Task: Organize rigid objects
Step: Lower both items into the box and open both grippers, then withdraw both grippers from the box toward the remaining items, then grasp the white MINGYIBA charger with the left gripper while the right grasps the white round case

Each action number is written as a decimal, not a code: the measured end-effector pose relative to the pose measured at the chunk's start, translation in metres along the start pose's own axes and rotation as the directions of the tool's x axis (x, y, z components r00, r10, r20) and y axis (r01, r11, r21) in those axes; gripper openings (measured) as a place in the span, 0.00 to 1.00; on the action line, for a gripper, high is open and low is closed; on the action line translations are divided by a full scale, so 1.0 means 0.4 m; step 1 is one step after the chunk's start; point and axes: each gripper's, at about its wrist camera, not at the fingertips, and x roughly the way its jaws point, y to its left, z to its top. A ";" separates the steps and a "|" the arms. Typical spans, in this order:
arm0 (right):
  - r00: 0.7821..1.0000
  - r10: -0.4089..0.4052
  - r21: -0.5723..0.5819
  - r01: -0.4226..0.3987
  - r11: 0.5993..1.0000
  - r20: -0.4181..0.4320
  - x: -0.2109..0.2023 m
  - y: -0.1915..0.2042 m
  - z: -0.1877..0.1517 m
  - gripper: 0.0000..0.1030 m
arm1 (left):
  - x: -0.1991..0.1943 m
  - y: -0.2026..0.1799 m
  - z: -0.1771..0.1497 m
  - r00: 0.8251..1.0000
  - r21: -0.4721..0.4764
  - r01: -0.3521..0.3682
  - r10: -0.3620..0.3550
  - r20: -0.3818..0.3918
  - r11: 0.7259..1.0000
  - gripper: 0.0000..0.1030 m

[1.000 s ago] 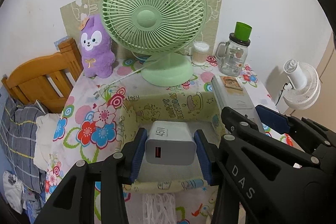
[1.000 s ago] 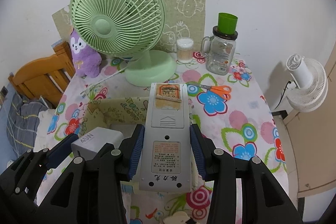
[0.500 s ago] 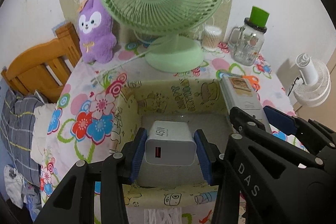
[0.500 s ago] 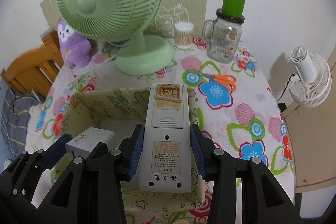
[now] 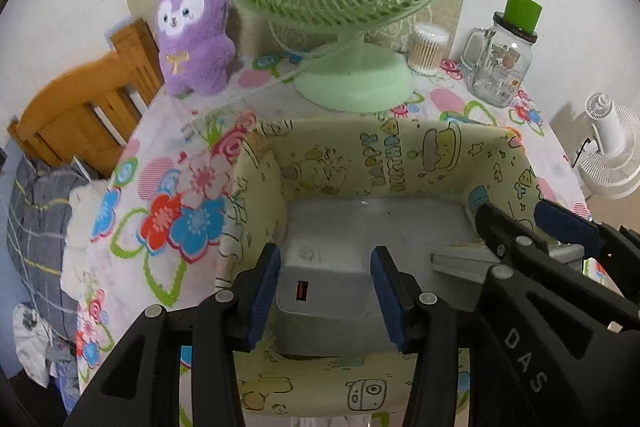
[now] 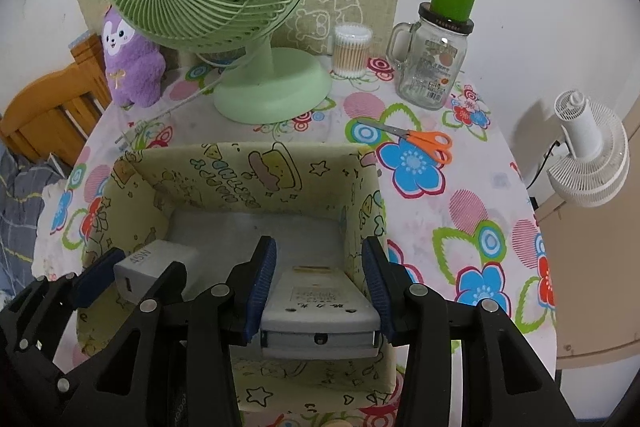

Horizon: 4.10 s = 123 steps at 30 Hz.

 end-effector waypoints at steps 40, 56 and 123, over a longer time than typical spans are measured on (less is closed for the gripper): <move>0.993 0.020 0.081 -0.029 0.996 0.117 -0.288 -0.050 -0.153 0.88 | -0.280 -0.021 -0.122 0.995 0.091 0.019 -0.027 0.095 0.996 0.92; 0.986 0.044 0.062 -0.055 0.997 0.163 -0.400 -0.038 -0.205 0.89 | -0.387 -0.002 -0.176 0.991 0.083 0.030 -0.041 0.130 0.996 0.93; 0.993 -0.012 0.092 0.001 0.996 0.119 -0.203 -0.042 -0.551 0.89 | -0.173 0.092 -0.497 1.000 0.046 0.018 -0.019 0.021 0.999 0.98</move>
